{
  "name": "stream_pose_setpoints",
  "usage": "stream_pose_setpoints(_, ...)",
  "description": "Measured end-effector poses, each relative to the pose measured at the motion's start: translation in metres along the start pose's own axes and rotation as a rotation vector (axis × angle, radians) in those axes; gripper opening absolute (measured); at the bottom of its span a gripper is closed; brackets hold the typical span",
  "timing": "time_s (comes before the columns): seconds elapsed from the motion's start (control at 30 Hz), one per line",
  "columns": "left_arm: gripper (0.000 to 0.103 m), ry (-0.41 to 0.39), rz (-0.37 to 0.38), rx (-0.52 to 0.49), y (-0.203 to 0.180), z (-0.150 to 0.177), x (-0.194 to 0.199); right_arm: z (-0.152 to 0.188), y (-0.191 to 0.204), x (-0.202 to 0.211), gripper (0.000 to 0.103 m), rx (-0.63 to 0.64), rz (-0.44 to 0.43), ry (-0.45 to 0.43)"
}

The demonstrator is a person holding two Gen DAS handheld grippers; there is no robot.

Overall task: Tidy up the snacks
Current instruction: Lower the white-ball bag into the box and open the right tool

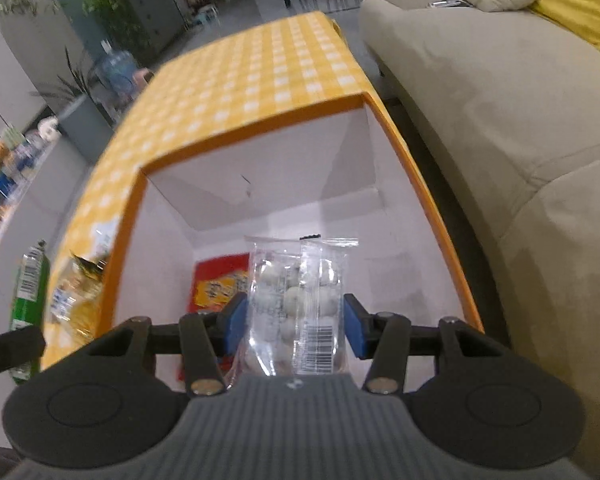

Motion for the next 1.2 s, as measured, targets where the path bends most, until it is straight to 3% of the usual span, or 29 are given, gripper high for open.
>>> stream_pose_setpoints(0.4,0.025,0.02,0.07,0.035,0.005,0.016,-0.016,0.008,0.001,-0.043,0.05,0.057,0.089,0.114)
stream_pose_setpoints(0.77,0.025,0.028,0.095,0.065,0.017,0.021,-0.021,0.009,-0.004,-0.067,0.051,0.012,0.064,0.196)
stream_pose_setpoints(0.87,0.025,0.025,0.093,0.062,0.019,0.019,-0.021,0.01,-0.005,-0.075,0.052,0.035,0.101,0.211)
stream_pose_setpoints(1.2,0.025,0.032,0.061,0.054,0.021,0.02,-0.022,0.016,-0.005,-0.075,0.056,0.003,0.086,0.235)
Point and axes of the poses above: each gripper's, at about its wrist camera, not at the fingertips, and x roughly against the way its jaws point, y to its left, z to its underside, the point moved 10 cm from there along -x, roughly the way its jaws point, and after that the axes turned 2 degrees about -x, right-handed, at the moved point
